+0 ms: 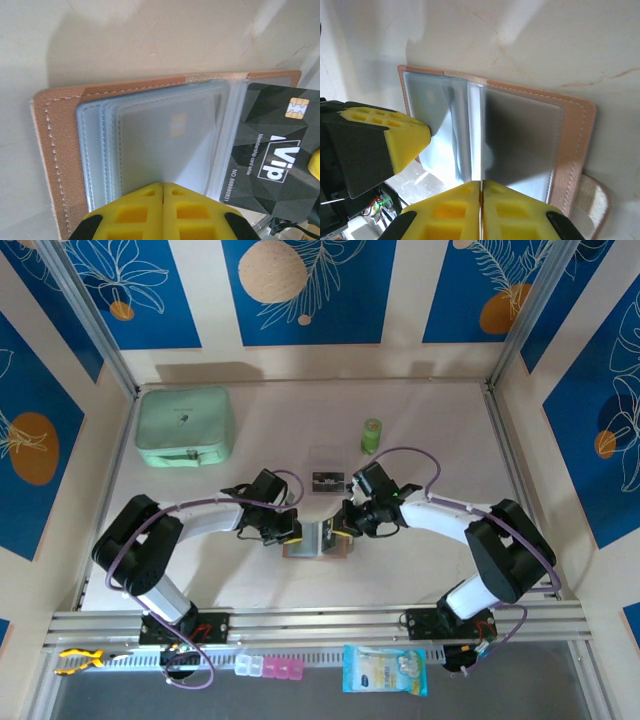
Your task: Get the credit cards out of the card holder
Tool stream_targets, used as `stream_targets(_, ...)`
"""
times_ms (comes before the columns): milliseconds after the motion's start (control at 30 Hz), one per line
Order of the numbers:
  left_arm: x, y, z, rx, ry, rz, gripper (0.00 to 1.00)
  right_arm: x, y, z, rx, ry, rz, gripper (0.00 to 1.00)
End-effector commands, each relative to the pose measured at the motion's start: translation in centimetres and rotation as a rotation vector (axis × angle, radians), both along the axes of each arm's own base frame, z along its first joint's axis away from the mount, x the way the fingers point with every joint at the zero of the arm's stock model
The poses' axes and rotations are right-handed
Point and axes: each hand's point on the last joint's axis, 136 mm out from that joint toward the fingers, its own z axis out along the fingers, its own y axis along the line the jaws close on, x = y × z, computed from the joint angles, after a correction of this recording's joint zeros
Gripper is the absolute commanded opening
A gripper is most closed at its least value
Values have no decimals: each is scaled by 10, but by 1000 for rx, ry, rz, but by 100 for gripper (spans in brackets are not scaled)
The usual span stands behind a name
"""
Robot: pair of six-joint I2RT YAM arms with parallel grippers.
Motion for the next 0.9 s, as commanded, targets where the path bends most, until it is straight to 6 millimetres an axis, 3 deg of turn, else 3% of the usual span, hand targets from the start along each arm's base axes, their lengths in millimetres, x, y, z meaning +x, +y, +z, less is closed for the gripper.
stream_targets(0,-8,6,-6,29,17,-1,0,5,-6,18,-32,-62,45,9)
stream_targets(333,-9,6,-1,11,10,27,0,26,-19,52,-78,-276,228,10)
stream_targets(567,-6,5,6,-6,-6,46,3,53,-30,70,-181,-441,478,8)
stream_targets(867,4,5,27,-40,-91,67,9,90,-22,81,-269,-668,858,1)
